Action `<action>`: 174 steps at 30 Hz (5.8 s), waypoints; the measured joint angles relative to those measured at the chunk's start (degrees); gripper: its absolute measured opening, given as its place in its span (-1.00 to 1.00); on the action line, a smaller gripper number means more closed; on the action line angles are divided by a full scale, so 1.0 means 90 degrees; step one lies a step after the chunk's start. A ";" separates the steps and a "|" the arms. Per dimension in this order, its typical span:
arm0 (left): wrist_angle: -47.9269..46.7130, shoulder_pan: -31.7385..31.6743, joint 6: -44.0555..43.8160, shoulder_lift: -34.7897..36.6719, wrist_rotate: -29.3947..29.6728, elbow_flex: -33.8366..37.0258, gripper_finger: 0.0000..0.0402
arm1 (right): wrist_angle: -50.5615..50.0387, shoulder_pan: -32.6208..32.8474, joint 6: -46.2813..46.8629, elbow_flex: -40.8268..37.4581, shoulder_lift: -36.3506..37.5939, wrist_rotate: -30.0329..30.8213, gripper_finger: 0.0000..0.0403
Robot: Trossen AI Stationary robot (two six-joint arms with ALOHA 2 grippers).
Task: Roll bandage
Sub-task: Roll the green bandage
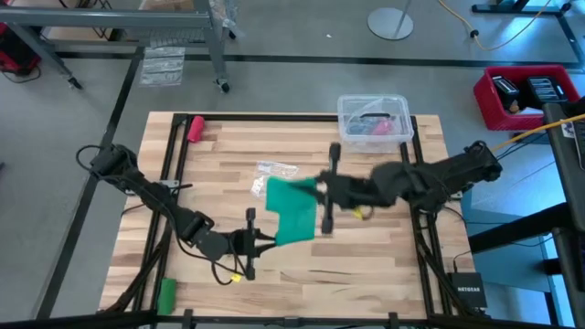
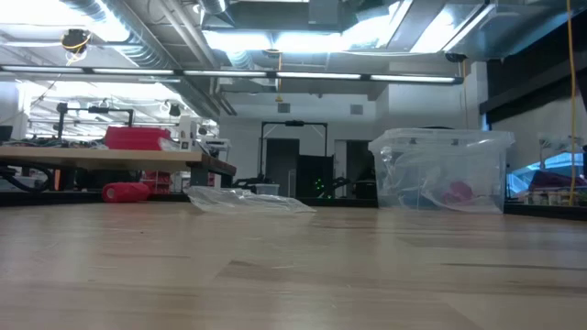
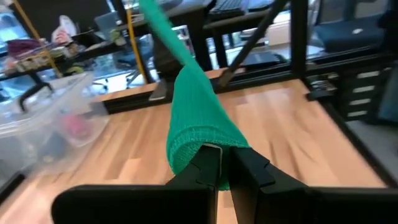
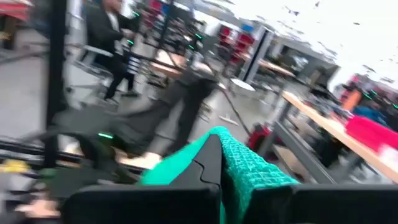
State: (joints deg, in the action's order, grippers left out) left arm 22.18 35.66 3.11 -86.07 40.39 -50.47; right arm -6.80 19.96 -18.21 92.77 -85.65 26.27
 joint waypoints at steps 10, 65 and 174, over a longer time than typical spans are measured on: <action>0.1216 0.0421 0.0218 -0.0076 -0.0305 0.0002 -0.94 | -0.1148 -0.1237 0.1234 -0.0078 -0.0083 -0.0641 -0.97; -0.0558 -0.0055 -0.1770 -0.0088 -0.0601 0.0002 -0.94 | -0.2799 -0.3264 0.4468 -0.0058 -0.0595 -0.4642 0.40; 0.1650 -0.0313 0.0269 0.1694 -0.0690 -0.0166 -0.94 | -0.0947 0.0828 0.2514 -0.3036 0.0571 -0.0040 -0.99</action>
State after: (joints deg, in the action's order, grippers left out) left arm 37.03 32.84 5.53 -70.82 34.19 -51.96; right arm -15.33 27.41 4.42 65.45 -80.51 25.91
